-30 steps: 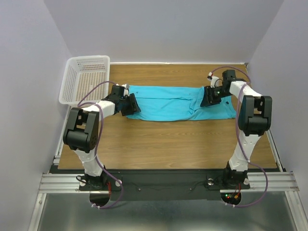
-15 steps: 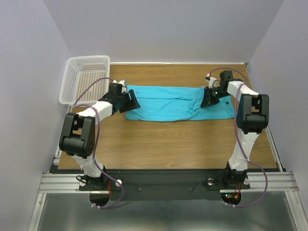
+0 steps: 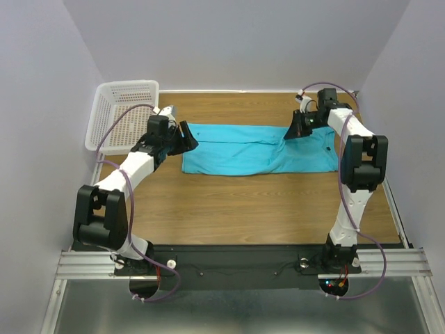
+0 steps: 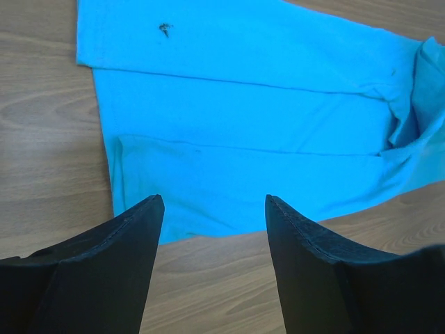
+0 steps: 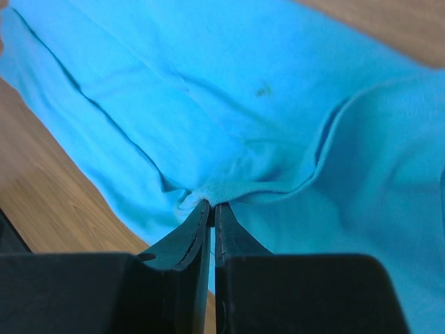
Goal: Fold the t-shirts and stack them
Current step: Fold the tshirt
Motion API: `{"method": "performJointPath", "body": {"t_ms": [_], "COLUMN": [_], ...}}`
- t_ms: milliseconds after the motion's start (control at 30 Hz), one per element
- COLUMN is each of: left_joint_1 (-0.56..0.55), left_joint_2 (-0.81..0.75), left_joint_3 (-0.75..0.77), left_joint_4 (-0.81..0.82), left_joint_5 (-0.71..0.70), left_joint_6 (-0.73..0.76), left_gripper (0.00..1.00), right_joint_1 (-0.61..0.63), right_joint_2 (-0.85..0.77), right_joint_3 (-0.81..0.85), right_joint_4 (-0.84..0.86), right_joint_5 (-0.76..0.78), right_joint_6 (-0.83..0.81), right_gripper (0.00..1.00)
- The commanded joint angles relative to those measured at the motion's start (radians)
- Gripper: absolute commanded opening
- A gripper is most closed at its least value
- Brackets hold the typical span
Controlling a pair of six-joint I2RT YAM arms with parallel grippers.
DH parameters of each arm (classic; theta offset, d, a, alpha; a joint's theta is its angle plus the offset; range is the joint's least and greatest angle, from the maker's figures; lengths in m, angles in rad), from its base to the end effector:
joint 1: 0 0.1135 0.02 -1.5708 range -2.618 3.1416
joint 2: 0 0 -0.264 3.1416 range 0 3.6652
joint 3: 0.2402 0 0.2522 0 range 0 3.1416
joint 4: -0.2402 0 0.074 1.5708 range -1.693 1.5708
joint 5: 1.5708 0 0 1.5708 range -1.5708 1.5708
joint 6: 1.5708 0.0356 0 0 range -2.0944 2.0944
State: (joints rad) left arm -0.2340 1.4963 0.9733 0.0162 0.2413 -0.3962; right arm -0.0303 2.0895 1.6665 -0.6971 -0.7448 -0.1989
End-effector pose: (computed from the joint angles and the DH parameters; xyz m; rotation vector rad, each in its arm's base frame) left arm 0.3263 -0.0865 0.2537 -0.0209 2.1238 -0.6307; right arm 0.4430 0.0107 0.2068 -0.4293 2.4479 0.8957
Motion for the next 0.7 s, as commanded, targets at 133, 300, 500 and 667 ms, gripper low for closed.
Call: {"method": "performJointPath", "body": {"t_ms": [133,300,500,667], "left_joint_1": [0.004,0.004,0.004,0.004], "left_joint_2": [-0.097,-0.103,-0.068,-0.042], "left_joint_3": [-0.074,-0.099,-0.094,-0.082], "left_joint_4": [0.014,0.014,0.014,0.013], "left_joint_5": [0.003,0.013,0.032,0.038], "left_joint_6": [0.011,0.01,0.014,0.019], "left_gripper": [0.72,0.72,0.71,0.71], "right_joint_1": [0.027,0.029,0.029,0.027], "right_joint_2": [0.073,0.09,0.061,0.055], "right_joint_3": [0.148,0.159,0.125,0.11], "right_joint_4": [0.041,0.051,0.053,0.056], "right_joint_5": [-0.05,-0.001,0.065,0.043], "right_joint_6": [0.088,0.108,0.096,0.101], "right_gripper": [0.08,0.09,0.12,0.21]}}
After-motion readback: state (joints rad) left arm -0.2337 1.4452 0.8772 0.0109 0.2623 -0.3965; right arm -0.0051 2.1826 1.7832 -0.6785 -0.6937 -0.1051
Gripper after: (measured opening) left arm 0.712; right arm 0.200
